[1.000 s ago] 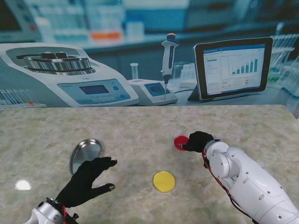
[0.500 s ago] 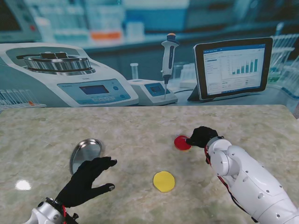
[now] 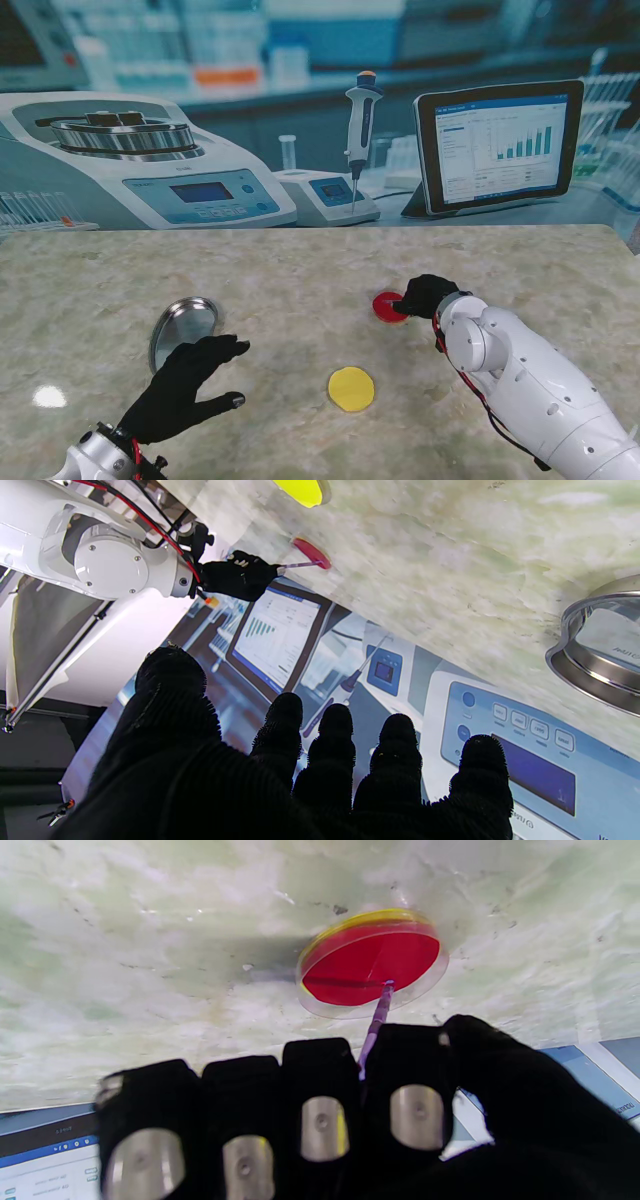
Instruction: Line a culture dish with filter paper and press it flat with a glass rod
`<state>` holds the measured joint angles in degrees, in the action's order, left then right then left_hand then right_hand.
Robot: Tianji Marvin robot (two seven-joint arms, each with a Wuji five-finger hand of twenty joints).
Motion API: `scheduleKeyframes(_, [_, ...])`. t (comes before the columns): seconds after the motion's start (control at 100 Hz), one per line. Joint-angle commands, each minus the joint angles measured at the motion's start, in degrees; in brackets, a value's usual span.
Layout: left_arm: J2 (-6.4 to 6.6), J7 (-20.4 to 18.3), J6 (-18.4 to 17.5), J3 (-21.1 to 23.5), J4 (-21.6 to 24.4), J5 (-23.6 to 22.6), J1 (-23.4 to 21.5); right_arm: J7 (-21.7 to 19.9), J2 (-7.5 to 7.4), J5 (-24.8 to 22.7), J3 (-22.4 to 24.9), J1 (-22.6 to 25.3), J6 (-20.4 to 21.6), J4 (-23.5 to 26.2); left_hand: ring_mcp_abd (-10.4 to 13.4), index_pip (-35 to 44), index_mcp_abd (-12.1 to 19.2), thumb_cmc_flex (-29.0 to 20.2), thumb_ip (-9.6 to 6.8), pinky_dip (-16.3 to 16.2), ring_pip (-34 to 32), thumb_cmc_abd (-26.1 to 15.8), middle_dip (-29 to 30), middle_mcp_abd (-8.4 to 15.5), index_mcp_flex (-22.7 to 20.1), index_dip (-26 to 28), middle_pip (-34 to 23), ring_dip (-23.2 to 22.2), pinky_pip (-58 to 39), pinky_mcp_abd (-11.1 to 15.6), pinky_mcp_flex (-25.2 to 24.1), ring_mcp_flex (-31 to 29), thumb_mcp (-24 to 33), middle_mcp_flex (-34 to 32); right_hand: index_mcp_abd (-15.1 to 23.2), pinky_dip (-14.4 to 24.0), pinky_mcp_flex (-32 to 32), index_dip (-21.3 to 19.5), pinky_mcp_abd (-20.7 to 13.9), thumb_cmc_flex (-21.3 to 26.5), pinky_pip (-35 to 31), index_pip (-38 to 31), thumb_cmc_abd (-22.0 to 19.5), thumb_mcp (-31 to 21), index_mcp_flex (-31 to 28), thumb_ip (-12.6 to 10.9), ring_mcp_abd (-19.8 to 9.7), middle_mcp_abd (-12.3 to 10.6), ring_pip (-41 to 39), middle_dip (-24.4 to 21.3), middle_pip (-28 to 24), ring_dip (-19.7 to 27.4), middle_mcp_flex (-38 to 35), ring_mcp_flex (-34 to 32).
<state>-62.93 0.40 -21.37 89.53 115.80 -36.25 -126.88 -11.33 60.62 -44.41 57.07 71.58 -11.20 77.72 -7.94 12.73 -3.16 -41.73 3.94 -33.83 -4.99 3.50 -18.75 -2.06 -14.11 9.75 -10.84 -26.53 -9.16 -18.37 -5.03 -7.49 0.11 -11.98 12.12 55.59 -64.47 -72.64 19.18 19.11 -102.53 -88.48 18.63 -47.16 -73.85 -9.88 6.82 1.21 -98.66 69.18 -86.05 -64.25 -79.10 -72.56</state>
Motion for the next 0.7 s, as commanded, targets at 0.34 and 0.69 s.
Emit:
scheduleKeyframes(0.34, [-0.10, 0.00, -0.27, -0.06, 0.55, 0.12, -0.46, -0.36, -0.11, -4.33, 3.86, 3.41, -1.93, 4.25, 1.82, -1.67, -0.19, -1.08, -1.70, 1.92, 0.85, -1.43, 0.86, -0.03, -0.13, -0.79, 1.02, 0.67, 2.57, 1.53, -0.80, 1.44, -1.23, 1.90, -5.48, -1.02, -2.50, -0.13, -1.98, -0.58, -17.45, -2.70, -0.70, 0.78, -3.92, 0.03, -4.81, -2.48, -6.69, 1.26, -6.66, -0.69, -3.47, -2.38])
scheduleKeyframes(0.69, [-0.07, -0.13, -0.16, -0.21, 0.61, 0.16, -0.33, -3.51, -0.64, -3.92, 1.85, 2.40, -2.59, 2.72, 1.85, -1.68, -0.20, -1.08, -1.70, 1.92, 0.84, -1.45, 0.85, -0.11, -0.16, -0.80, 1.02, 0.67, 2.56, 1.52, -0.80, 1.44, -1.22, 1.90, -5.45, -1.02, -2.50, -0.14, -1.98, -0.49, -17.45, -2.60, -0.93, 1.12, -3.91, 0.00, -4.97, -2.48, -6.68, 1.27, -6.66, -0.68, -3.47, -2.39])
